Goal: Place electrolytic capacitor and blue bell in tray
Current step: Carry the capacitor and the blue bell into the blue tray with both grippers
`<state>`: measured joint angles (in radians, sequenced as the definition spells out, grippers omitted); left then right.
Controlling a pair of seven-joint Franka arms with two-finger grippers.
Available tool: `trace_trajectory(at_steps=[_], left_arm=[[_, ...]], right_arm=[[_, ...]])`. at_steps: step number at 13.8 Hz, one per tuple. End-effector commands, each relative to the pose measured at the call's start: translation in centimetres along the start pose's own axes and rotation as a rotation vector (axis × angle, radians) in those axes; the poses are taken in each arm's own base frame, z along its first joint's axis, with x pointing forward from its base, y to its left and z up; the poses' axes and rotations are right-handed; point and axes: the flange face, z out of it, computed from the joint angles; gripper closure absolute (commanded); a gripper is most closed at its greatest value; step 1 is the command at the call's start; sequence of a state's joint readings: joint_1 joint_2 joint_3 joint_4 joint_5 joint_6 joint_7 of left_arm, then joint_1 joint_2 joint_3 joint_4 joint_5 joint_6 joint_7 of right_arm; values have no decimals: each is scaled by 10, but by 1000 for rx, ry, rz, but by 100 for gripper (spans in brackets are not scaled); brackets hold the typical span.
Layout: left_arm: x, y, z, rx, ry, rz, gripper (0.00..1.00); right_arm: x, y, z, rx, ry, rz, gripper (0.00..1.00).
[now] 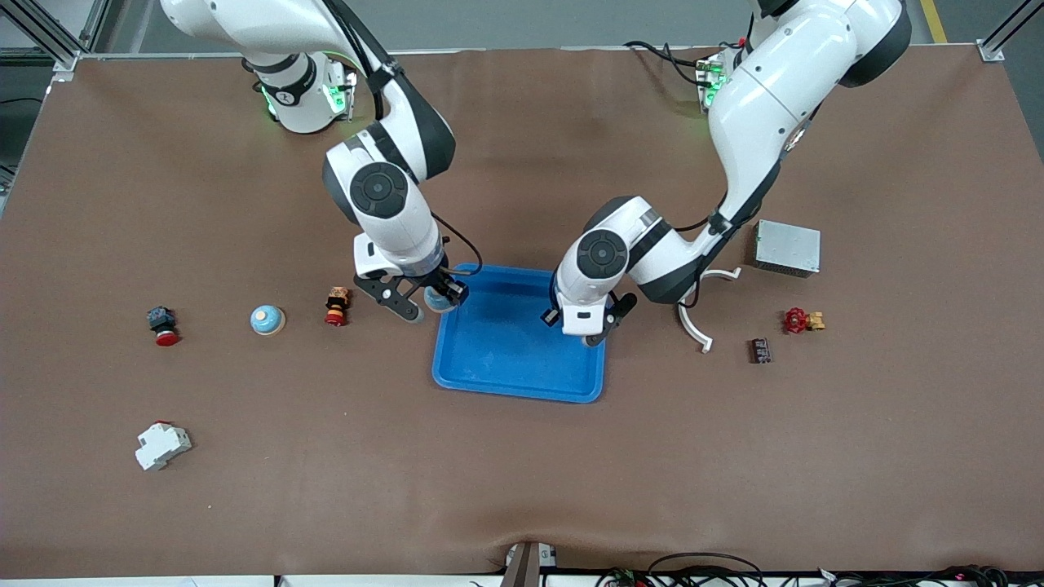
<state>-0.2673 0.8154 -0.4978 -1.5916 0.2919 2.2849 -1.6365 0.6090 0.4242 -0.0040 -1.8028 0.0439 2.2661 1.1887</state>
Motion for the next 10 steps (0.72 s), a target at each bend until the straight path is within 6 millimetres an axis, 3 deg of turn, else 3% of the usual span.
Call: trace_trajectory(at_steps=[1,4,5,6,7,8,10], left_arm=[[-1,4,8,2,47,-12,100],[-1,3,9,5,47,-10,100],[0,2,9,7,48,-10,95],[0,3,8,5,49,-8,81],[0,3,8,5,49,-7,48],[1,3,6,2,53,3,0],[0,5,-5,-10,59,-5,0]], right_arm=[[-13,-10,20,11,15,19,100],[-17,-17,41,-6,12,18,100],[-21,-20,47,-7,16,20,100],[-26,-21,53,-11,21,24,100],[-29,-22,58,-12,25,26,100],[-29,-23,61,-11,29,29,100],[-31,-23,73,-16,28,38,100]])
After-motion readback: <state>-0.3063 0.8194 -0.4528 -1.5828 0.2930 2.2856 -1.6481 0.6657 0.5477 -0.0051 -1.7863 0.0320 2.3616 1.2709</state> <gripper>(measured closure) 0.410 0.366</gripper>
